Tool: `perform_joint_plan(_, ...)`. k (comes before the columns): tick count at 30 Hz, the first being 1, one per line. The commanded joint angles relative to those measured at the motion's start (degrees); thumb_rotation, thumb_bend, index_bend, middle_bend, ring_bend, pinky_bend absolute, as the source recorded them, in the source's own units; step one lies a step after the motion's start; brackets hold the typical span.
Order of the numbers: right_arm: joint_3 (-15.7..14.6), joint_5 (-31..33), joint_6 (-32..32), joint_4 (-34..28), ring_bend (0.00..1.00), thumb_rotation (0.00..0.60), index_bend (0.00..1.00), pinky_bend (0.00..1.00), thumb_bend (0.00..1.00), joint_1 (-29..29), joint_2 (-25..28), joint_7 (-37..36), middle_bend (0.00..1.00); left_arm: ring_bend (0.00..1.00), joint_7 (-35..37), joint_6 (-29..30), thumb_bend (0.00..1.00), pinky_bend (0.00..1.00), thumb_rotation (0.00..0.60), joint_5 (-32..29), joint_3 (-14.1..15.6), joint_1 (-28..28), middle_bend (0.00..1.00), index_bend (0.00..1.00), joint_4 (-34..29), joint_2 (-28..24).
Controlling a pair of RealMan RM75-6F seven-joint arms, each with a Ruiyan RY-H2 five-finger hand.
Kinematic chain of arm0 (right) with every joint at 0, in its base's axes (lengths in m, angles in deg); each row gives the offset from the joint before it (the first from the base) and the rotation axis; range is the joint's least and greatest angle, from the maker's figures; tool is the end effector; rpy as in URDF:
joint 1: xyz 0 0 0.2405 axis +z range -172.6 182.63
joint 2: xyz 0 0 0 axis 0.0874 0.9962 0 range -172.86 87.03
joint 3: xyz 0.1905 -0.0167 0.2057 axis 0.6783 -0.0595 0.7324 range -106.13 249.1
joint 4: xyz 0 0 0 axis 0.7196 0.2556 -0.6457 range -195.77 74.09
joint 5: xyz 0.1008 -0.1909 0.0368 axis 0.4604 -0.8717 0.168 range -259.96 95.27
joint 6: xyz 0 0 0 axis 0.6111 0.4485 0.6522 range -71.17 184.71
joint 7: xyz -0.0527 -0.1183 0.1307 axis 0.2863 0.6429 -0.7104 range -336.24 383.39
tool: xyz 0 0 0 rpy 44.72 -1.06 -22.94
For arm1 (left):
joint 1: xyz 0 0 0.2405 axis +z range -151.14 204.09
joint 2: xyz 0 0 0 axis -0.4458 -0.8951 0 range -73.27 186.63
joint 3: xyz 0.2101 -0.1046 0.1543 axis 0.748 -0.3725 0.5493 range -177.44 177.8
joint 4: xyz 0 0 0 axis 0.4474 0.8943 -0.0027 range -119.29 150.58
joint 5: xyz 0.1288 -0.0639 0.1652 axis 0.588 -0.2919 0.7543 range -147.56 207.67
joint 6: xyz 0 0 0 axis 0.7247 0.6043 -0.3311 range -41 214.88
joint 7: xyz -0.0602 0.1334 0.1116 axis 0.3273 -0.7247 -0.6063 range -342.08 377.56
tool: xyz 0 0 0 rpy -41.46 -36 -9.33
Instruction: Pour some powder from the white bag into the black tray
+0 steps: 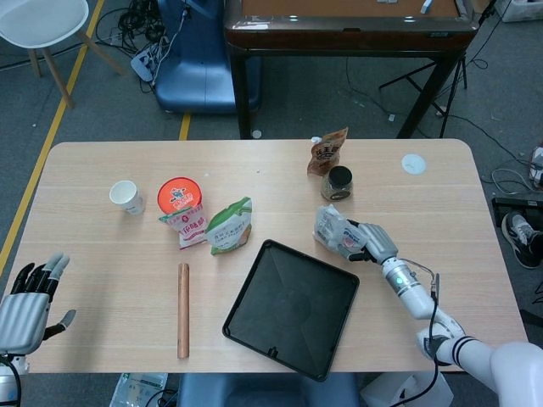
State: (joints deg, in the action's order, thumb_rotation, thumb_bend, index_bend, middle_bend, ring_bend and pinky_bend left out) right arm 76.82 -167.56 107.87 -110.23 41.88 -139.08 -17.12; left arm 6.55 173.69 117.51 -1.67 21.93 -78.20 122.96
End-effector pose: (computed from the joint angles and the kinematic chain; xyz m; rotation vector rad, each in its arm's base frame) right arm -0.2849 -0.4198 -0.0446 1.6280 -1.4580 1.1103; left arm -0.3241 0.2173 0.1460 -1.4410 -0.7863 -0.8239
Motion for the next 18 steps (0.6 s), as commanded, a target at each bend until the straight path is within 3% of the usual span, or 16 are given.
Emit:
perform_joint_plan(1,-0.74,-2.42,1.21,-5.10,0.59,0.600,0.63,0.68,1.00,1.12,5.99,1.67,0.64,0.13,-0.09,-0.13,0.21,0.07,0.600,0.08,-0.06,-0.15,0.09,0.07,-0.08,-0.19)
perform_joint_plan(9,-2.63,-8.12,-1.26,-23.42,0.62,0.600,0.65,0.71,1.00,5.79,23.10,13.91,0.66,0.13,-0.75,-0.57,0.21,0.07,0.600,0.79,0.05,-0.70,0.09,0.07,-0.58,-0.40)
perform_joint_plan(18,-5.04,-10.99,-9.80,-37.58,0.63,0.600,0.67,0.71,1.00,10.59,34.59,30.90,0.67,0.13,-1.64,-0.28,0.21,0.07,0.600,1.25,0.31,-0.61,0.09,0.07,-1.53,-1.01)
